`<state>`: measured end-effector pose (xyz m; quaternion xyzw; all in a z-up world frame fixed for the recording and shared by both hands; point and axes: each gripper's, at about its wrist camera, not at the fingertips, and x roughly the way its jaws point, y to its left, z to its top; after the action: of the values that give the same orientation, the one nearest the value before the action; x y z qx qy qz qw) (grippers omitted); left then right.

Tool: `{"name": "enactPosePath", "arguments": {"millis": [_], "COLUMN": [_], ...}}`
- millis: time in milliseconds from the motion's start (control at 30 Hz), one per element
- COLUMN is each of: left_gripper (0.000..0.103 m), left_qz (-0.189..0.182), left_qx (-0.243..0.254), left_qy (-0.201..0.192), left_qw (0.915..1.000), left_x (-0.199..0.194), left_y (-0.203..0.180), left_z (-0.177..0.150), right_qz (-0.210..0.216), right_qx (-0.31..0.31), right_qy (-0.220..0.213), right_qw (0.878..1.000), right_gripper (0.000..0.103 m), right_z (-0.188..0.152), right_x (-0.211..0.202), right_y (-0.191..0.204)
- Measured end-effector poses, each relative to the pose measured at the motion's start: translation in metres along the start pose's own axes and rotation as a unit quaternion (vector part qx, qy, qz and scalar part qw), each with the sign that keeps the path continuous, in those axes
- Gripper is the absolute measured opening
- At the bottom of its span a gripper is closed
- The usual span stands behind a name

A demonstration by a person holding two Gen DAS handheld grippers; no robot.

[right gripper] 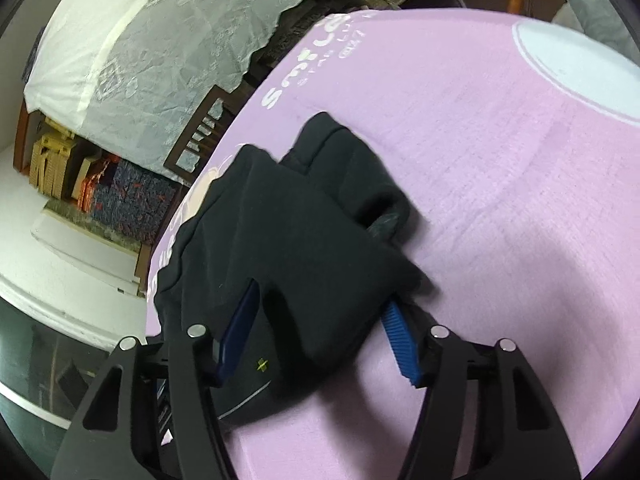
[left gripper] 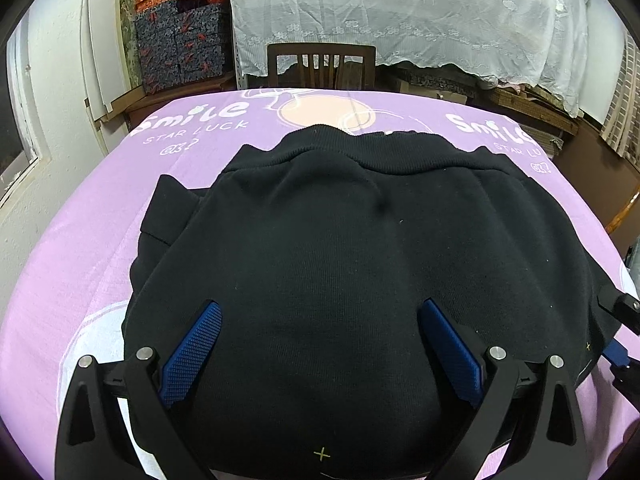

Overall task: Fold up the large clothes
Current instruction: 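Grasp the edge of the black hoodie bundle with the right gripper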

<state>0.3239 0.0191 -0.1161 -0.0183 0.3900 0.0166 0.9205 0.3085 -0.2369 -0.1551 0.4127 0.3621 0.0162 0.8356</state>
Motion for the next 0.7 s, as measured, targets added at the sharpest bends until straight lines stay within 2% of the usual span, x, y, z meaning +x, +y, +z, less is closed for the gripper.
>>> {"name": "enactPosePath", "arguments": {"millis": [133,200,267,333,367,633,700], "left_gripper": [0.1,0.1,0.1,0.1,0.1,0.1,0.1], "left_qz": [0.0,0.0,-0.001,-0.001,0.0,-0.001,0.0], "left_qx": [0.0,0.0,-0.001,-0.002,-0.001,-0.004,-0.004], "left_qy": [0.0,0.0,0.001,0.001,0.001,0.002,0.002], "left_qw": [1.0,1.0,1.0,1.0,1.0,1.0,1.0], "left_x": [0.0,0.0,0.0,0.001,0.001,0.002,0.002], "left_y": [0.0,0.0,0.0,0.0,-0.001,0.001,0.001], "left_z": [0.0,0.0,0.0,0.0,0.0,-0.001,-0.001], "right_qz": [-0.013,-0.014,-0.01,-0.04,-0.044,0.021,0.031], "right_qx": [-0.03,0.001,0.043,0.055,0.056,0.066,0.087], "right_qy": [0.004,0.004,-0.018,-0.058,-0.063,-0.024,-0.01], "right_qw": [0.999,1.0,0.999,0.996,0.995,0.997,0.996], "right_gripper": [0.065,0.063,0.048,0.05,0.05,0.055,0.055], "right_z": [-0.004,0.005,0.016,0.023,0.025,0.004,0.0], "right_x": [0.002,0.01,0.011,0.006,0.005,0.001,-0.002], "right_y": [0.012,0.0,-0.015,-0.021,-0.023,-0.015,-0.021]}}
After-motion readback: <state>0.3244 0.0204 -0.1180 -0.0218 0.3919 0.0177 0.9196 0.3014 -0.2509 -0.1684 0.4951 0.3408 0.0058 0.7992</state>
